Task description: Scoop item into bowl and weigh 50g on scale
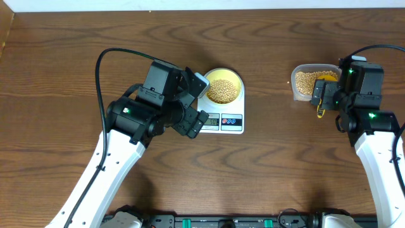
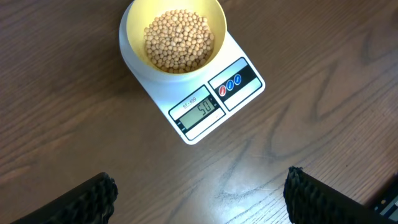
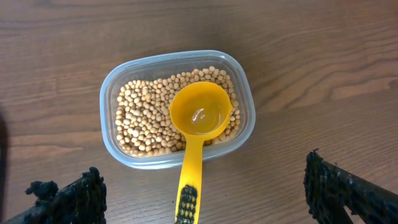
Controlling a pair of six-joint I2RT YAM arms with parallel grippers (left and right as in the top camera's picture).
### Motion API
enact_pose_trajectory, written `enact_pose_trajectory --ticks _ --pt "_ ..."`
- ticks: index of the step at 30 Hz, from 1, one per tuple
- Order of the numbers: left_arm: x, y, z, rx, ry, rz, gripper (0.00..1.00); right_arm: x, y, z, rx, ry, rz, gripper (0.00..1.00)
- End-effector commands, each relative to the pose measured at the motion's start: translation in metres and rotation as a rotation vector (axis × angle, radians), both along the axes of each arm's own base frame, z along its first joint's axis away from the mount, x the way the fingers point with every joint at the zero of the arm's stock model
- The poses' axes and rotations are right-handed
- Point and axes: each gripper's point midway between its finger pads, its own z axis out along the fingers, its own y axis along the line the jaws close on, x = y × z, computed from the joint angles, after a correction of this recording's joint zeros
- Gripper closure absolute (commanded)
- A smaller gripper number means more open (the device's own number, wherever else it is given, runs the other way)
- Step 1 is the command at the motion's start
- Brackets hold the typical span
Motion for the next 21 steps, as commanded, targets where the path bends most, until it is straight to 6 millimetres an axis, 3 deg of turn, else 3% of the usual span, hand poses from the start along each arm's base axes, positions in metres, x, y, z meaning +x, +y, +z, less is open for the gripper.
enact_pose_trajectory --ticks 1,21 --pt "-0.0020 0.0011 0.0014 0.002 -0.006 -0.013 0.12 -0.0011 0.0010 0.0042 -0.019 -0.007 0.011 0.01" --pt "0.0002 -0.0001 0.0027 -0.005 -0.014 -0.010 0.12 -0.0011 0.0010 0.0042 -0.019 -0.007 0.011 0.01"
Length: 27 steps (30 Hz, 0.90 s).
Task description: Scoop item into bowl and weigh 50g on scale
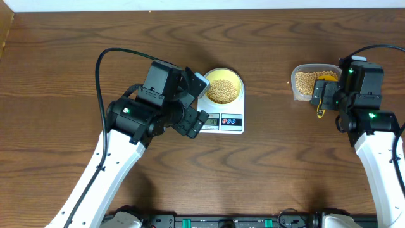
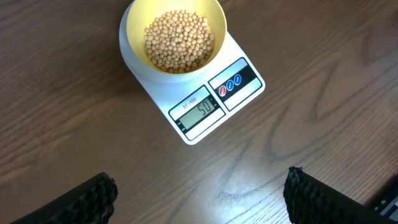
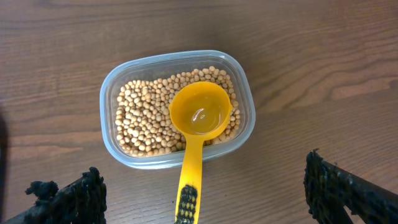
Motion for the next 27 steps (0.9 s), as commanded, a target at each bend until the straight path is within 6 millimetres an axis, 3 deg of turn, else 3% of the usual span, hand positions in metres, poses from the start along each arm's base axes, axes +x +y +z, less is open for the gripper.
enact_pose_trajectory --ticks 1,9,27 --pt "0.001 0.000 0.003 -0.005 -0.015 -0.010 0.12 -0.001 0.001 0.004 -0.019 -0.007 0.011 0.01" --pt "0.013 -0.006 -0.005 -0.028 0.007 0.038 0.12 -0.001 0.001 0.004 -0.019 -0.007 0.011 0.01" --pt "0.029 -0.013 -0.071 -0.045 0.286 0.325 0.12 -0.001 0.001 0.004 -0.019 -0.007 0.011 0.01"
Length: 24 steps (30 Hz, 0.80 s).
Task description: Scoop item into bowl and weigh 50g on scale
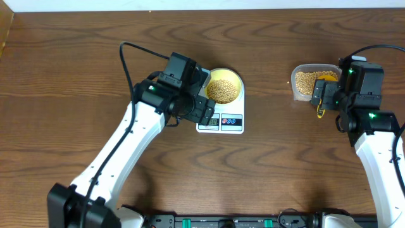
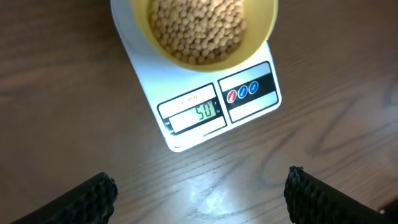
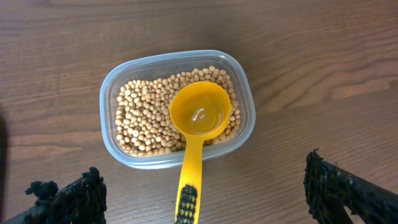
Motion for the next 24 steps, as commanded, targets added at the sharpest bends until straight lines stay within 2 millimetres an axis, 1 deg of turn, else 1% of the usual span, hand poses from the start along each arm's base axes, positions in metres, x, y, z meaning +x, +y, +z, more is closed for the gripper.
enact_pose_trajectory --ticks 1,4,10,18,24 --pt "0.0017 0.0007 -0.0074 -0.009 0.039 0.071 0.12 -0.0010 0.0009 0.0042 -0.019 -0.007 0.011 0.01" --pt "0.0086 0.0050 -0.0113 0.011 0.030 0.124 0.12 -0.0010 0.0010 0.0042 -0.019 -0.007 0.011 0.01" --pt "0.0106 0.0059 -0.0131 0.065 -0.005 0.125 0.12 -0.0010 0.0009 0.0042 -0.019 -0.007 0.010 0.01" --pt "0.0087 0.0002 -0.0130 0.161 -0.071 0.135 0.12 -0.0010 0.0010 0.0042 -0.019 -0.007 0.011 0.01" --pt "0.0060 -0.0019 -0.0142 0.171 -0.072 0.142 0.12 -0.0010 0.0010 0.0042 -0.019 -0.007 0.011 0.01"
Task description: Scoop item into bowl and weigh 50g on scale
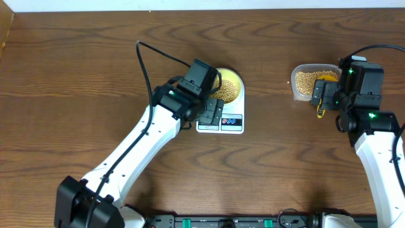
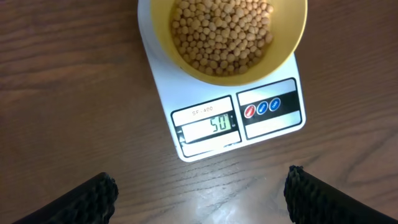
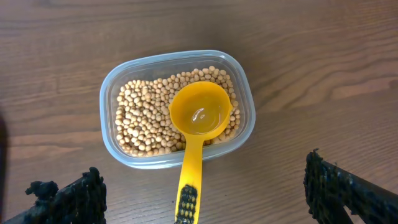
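A yellow bowl (image 2: 236,37) of soybeans sits on the white scale (image 2: 273,127), whose display reads 50. My left gripper (image 2: 199,196) hovers open just in front of the scale, nothing between its fingers. In the overhead view the left wrist covers the bowl's (image 1: 231,82) left side. A clear tub (image 3: 177,109) of soybeans holds the yellow scoop (image 3: 199,121), its cup empty and its handle resting over the tub's near rim. My right gripper (image 3: 202,190) stands open on either side of that handle, not touching it.
The brown wooden table (image 1: 76,76) carries only the scale at the middle and the tub (image 1: 307,81) at the right. A black cable loops from the left arm (image 1: 149,57).
My left arm has moved right and closer to the scale; the scale now shows squarer and more central in the left wrist view. The display reads 50 as before. The right arm is unchanged.
At the two oldest moments my left gripper hung open to the left of the scale, display at 50, scoop resting in the tub. After that the left arm was nearer the scale, and now it is right over its front. The right gripper stayed open.
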Controlling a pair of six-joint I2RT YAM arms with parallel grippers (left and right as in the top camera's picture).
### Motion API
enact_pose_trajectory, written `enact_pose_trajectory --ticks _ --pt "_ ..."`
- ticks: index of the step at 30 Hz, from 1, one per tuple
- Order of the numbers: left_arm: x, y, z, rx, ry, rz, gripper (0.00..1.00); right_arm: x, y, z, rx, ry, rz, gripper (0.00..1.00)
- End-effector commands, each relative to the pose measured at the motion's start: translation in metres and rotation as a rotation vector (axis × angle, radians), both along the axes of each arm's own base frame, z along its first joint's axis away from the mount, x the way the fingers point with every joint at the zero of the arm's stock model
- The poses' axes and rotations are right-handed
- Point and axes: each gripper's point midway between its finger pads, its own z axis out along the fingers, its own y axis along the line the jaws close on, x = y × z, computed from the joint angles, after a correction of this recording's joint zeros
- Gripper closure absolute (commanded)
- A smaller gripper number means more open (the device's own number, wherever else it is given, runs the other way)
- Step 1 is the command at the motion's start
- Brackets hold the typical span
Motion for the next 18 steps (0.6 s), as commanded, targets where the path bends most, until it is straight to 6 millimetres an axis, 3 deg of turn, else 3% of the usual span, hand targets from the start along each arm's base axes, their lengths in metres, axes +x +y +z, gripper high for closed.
enact_pose_trajectory --ticks 1,8,18 --pt "0.001 0.008 -0.009 0.038 0.004 0.035 0.12 -0.001 0.001 0.004 -0.019 -0.008 0.011 0.01" --pt "-0.002 0.016 -0.019 0.055 0.021 0.111 0.12 -0.001 0.001 0.004 -0.019 -0.008 0.011 0.01" --pt "0.003 0.012 -0.019 0.038 -0.003 0.109 0.12 -0.001 0.001 0.004 -0.019 -0.008 0.011 0.01"
